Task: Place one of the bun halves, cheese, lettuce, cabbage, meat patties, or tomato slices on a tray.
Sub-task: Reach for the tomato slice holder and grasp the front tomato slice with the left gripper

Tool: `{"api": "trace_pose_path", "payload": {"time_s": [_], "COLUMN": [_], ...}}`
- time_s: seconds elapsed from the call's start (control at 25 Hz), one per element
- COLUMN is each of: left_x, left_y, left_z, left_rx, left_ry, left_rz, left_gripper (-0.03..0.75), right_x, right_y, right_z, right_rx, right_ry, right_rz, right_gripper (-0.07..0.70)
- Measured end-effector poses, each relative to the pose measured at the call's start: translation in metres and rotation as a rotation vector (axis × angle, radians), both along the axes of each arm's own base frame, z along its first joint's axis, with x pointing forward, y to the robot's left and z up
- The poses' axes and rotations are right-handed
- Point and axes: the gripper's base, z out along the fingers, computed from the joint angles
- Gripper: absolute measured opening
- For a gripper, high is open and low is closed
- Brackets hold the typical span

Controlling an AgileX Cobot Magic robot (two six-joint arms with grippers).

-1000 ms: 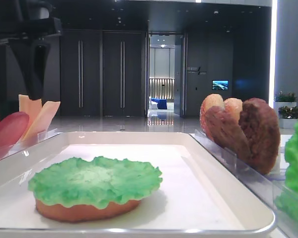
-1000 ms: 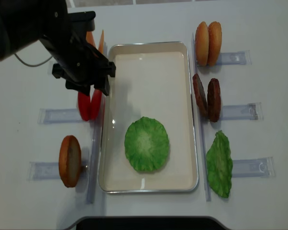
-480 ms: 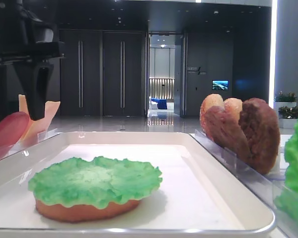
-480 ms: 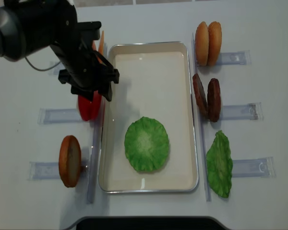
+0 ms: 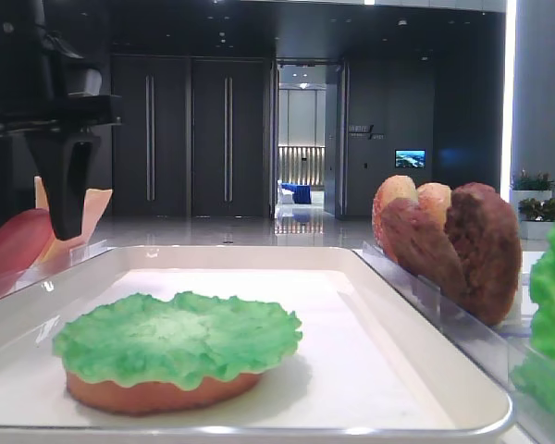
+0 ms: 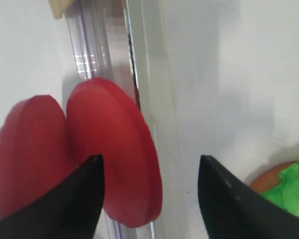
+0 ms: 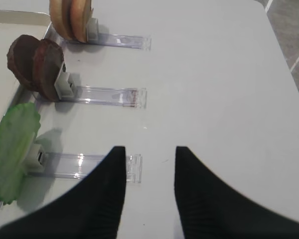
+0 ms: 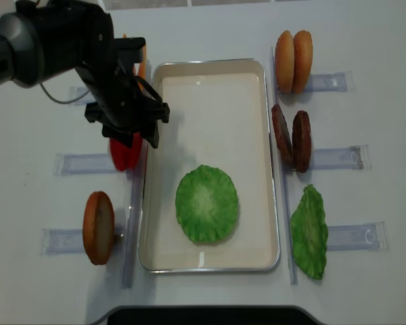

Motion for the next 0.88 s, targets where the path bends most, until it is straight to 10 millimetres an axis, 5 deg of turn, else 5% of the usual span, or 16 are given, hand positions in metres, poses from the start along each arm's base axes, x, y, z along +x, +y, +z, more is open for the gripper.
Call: {"api": "trace_pose_path", "payload": {"time_s": [0.88], "left_x": [-0.0012], "left_y": [0.0021], "left_z": [-0.0004], "left_rx": [0.025], "left_ry": [0.012], "left_rz": [-0.011], "left_gripper": [0.400], "right_x": [0.0000], "right_y": [0.0000], "right_z": [0.0000], "right_rx": [0.000], "right_ry": [0.000], "right_rz": [0.000], "right_gripper": [0.235]}}
